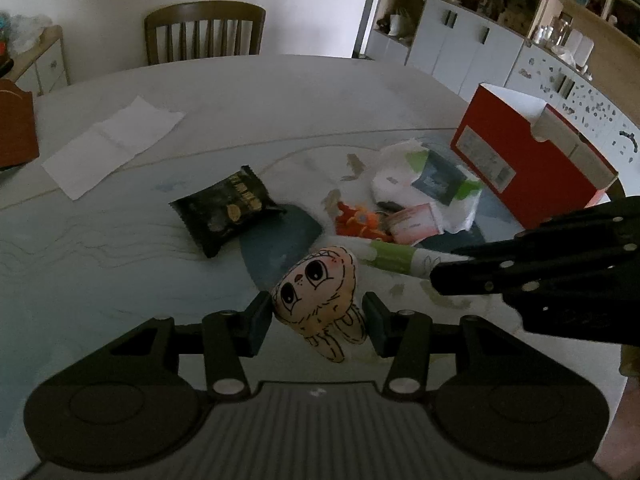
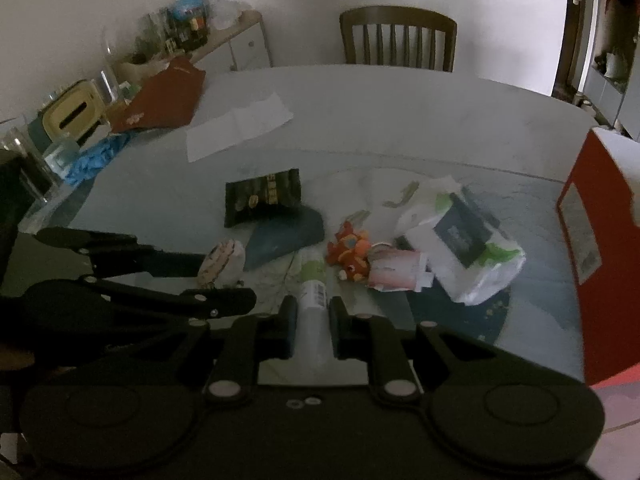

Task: Organize objects
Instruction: 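Carry the cartoon-face plush and white bottle into the red box and release both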

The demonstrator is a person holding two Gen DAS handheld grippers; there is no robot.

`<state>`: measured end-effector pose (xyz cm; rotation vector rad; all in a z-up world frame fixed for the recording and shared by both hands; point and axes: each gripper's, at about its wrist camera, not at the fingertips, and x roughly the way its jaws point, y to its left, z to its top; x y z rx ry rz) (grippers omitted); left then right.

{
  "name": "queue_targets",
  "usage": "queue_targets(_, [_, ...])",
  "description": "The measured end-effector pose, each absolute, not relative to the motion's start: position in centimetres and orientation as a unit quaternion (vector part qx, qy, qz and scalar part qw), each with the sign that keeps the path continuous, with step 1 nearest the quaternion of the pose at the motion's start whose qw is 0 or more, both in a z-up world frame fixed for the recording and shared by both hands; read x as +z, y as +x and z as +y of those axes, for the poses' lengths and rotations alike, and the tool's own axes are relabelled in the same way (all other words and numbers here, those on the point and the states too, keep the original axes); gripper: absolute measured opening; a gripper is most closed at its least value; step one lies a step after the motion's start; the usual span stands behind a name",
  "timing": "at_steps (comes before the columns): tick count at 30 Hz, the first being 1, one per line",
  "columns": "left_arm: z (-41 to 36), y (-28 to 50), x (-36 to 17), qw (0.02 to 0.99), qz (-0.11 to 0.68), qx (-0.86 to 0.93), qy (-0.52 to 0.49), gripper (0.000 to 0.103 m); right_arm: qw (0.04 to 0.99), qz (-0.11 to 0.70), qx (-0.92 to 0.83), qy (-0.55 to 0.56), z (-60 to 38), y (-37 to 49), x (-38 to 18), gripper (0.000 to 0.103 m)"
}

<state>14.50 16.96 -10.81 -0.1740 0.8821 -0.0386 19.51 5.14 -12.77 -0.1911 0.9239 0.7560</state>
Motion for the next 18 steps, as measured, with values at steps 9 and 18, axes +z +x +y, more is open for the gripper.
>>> queue_targets(9, [14.0,14.9,-10.0,0.895,0.439,-0.026,-0.081,0.048,0.828,0.425,0.356,-0.085,1.6,19.5,-11.1,0.016])
queue_targets(18, [10.2,16.0,-8.1,0.895,0.438,-0.044,-0.074,0.048,0.843,0.401,0.353,-0.069,-3.0,20.3,-8.3,0.016])
